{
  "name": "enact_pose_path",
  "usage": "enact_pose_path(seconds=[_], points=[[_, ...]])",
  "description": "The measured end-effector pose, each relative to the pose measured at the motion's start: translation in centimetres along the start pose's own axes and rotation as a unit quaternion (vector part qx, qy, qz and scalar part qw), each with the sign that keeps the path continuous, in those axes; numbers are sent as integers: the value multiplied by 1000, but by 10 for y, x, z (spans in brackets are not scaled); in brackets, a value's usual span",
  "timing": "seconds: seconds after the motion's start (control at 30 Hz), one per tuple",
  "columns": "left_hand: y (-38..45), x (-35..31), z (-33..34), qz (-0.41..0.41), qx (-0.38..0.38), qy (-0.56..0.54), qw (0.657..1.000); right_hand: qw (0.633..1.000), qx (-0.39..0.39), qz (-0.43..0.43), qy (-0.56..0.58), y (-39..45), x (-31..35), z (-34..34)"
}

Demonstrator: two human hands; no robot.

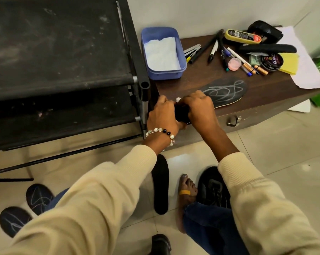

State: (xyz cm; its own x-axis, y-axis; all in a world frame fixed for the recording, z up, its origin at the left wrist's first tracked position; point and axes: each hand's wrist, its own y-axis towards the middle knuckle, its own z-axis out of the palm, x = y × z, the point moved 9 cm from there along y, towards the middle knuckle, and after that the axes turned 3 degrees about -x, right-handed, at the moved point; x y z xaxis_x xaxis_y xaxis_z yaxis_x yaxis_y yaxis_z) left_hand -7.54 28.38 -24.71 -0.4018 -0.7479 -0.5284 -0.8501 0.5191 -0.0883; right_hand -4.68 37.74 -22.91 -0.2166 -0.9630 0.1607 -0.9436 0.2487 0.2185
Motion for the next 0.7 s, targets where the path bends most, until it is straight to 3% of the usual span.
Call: enact_pose_path(seconds=[0.07, 0.23, 0.47, 0.63, 0.7], points=[[0, 1, 1, 2, 5, 4, 1000, 999, -20, 37, -20, 7, -11, -4], [0, 2, 1, 6, 3, -2, 1000, 996, 34, 81, -28, 10, -23, -2], [-1, 0, 1, 3, 0, -15, 1000, 995, 88, -30, 20, -11, -2, -1], [-2, 0, 0, 1, 11, -13, 1000, 990, 92, 103, -15, -13, -49, -7], [-2, 0, 0, 2, 10, -13, 1000, 991, 89, 99, -27, -18, -42, -11]])
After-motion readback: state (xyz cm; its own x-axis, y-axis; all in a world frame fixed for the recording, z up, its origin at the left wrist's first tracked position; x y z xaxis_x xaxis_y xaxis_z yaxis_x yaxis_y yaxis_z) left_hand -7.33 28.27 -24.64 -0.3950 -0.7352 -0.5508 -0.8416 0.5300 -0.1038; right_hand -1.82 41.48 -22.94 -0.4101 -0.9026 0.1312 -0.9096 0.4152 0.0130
